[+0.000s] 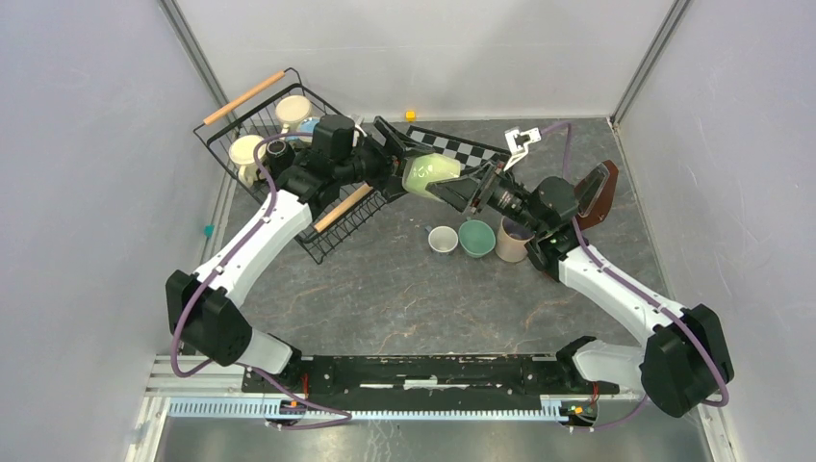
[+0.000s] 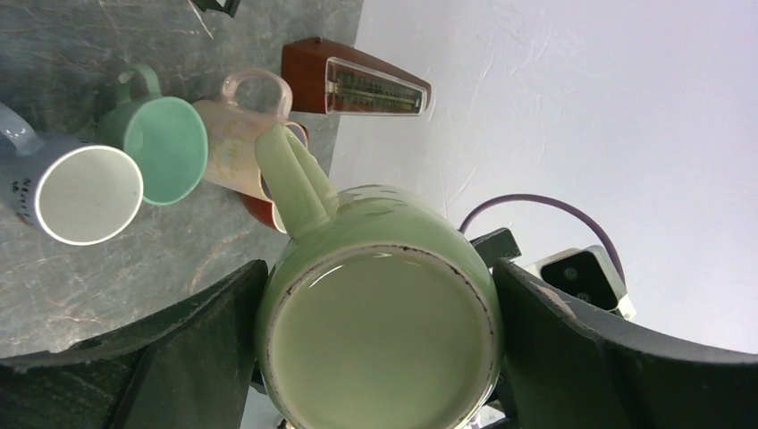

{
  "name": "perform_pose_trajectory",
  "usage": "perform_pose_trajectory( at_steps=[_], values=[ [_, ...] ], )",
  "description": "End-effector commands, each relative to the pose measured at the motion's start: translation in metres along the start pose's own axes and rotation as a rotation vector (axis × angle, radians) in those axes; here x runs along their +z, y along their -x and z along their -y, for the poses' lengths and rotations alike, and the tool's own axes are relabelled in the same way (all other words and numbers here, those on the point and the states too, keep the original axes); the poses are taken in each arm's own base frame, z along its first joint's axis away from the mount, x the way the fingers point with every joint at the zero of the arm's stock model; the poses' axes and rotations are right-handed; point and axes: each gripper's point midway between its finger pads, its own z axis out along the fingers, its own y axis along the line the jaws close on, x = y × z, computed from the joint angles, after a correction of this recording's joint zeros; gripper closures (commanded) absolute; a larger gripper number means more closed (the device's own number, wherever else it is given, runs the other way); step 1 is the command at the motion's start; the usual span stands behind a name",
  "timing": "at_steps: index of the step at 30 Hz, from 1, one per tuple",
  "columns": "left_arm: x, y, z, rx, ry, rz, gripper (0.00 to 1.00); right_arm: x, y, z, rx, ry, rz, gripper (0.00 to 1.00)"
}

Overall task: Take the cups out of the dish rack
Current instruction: Place the cup at the center of the board.

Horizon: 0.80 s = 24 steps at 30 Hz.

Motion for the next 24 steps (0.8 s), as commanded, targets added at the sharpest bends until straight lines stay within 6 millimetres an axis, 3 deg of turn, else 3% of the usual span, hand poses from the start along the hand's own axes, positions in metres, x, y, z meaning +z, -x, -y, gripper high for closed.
perform_pose_trajectory(
  at_steps=[1, 7, 10, 15, 16, 18, 22, 24],
  values=[
    [-0.018, -0.018, 0.055, 0.009, -0.208, -0.060, 0.98, 0.001, 0.008, -0.017, -0.009, 0.078, 0.036, 0.15],
    [-0.018, -0.026, 0.057, 0.001, -0.231, -0.078, 0.98, 0.001, 0.013, -0.021, -0.013, 0.082, 0.050, 0.35],
    [-0.019, -0.031, 0.058, 0.004, -0.235, -0.092, 0.98, 0.002, 0.014, -0.020, -0.014, 0.079, 0.056, 0.55],
    [-0.021, -0.035, 0.058, 0.003, -0.251, -0.106, 0.97, 0.004, 0.019, -0.021, -0.019, 0.065, 0.058, 0.98],
    [-0.022, -0.036, 0.058, 0.004, -0.254, -0.107, 0.94, 0.004, 0.020, -0.020, -0.024, 0.058, 0.059, 1.00],
    [-0.022, -0.037, 0.058, 0.015, -0.258, -0.109, 0.75, 0.003, 0.022, -0.020, -0.041, 0.042, 0.064, 1.00],
    [-0.024, -0.040, 0.055, 0.058, -0.259, -0.106, 0.19, 0.000, 0.029, -0.019, -0.082, -0.008, 0.066, 1.00],
    [-0.025, -0.042, 0.051, 0.100, -0.240, -0.100, 0.03, -0.001, 0.033, -0.017, -0.109, -0.040, 0.060, 1.00]
  ],
)
